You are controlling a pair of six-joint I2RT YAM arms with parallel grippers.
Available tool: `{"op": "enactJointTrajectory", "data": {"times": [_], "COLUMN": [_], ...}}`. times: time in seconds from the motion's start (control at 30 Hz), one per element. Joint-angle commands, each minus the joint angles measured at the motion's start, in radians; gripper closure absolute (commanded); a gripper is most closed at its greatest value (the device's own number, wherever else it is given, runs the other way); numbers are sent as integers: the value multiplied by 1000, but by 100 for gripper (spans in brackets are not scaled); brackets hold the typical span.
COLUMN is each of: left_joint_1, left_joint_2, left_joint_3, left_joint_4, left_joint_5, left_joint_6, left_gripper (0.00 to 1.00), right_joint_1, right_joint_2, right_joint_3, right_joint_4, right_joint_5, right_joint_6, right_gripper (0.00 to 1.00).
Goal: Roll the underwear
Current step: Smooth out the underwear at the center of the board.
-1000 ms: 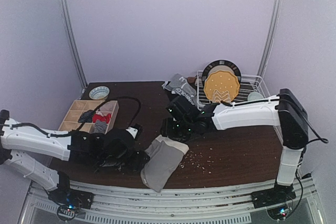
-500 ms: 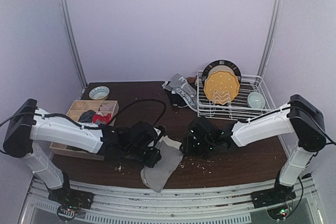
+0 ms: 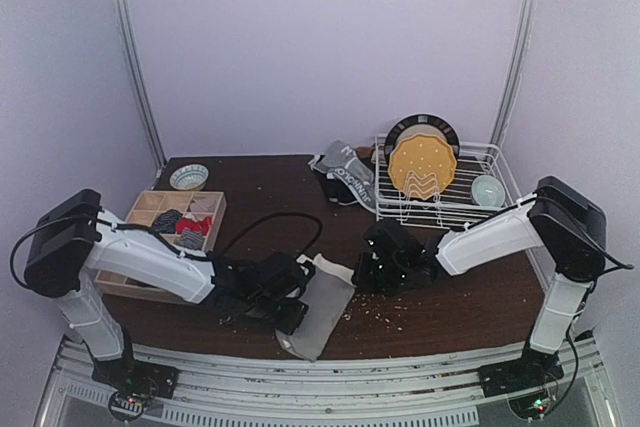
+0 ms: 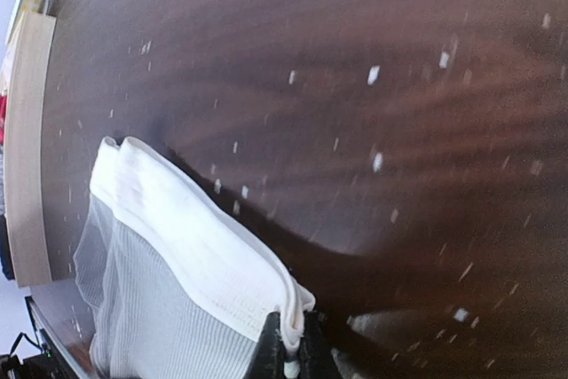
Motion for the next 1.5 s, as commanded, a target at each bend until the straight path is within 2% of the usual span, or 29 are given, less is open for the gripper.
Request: {"op": "enactJointTrajectory", "data": {"times": [0.0, 0.07, 0.17, 0.23, 0.3, 0.4, 0.5, 0.6, 0.83, 0.97, 1.07, 1.2, 1.27, 1.37, 1.47], "left_joint_1": [-1, -1, -1, -1, 2, 37, 101, 128, 144, 159, 169, 169, 167, 140, 69], "left_joint_2": [8, 5, -20, -46, -67, -57, 15, 82, 167, 193, 205, 218, 217, 210, 208], "left_joint_3": [45, 66, 98, 116, 131, 175, 229, 286, 344, 316, 289, 259, 232, 198, 199], "left_joint_4": [42, 30, -17, -41, -49, -62, -56, -48, -55, -57, -51, -30, -3, 42, 47], "left_joint_5": [4, 0, -26, -50, -75, -66, -15, 11, -30, -63, -76, -38, 9, 67, 64], "left_joint_6": [-16, -13, 5, 21, 44, 76, 115, 162, 199, 170, 143, 123, 95, 44, -4], "left_gripper": [99, 98, 94, 90, 86, 83, 83, 89, 98, 100, 100, 100, 100, 100, 100], "right_joint_1": [-75, -110, -122, -120, -119, -110, -95, -85, -76, -67, -63, -64, -64, -68, -78], "right_joint_2": [34, 49, 30, -12, -56, -109, -114, -85, 33, 56, 54, 34, 11, -52, -126], "right_joint_3": [68, 126, 170, 153, 118, 33, -18, -57, -105, -127, -153, -145, -130, -114, -90], "right_joint_4": [-109, -157, -234, -241, -229, -167, -88, 0, 224, 255, 271, 222, 173, 58, -98], "right_joint_5": [6, -9, -38, -47, -51, -69, -90, -110, -211, -201, -178, -165, -159, -131, -89], "right_joint_6": [-77, -121, -178, -177, -156, -97, -34, 25, 157, 187, 195, 156, 110, 37, -50], "right_gripper": [100, 97, 66, 56, 51, 50, 50, 51, 56, 64, 77, 94, 100, 100, 100]}}
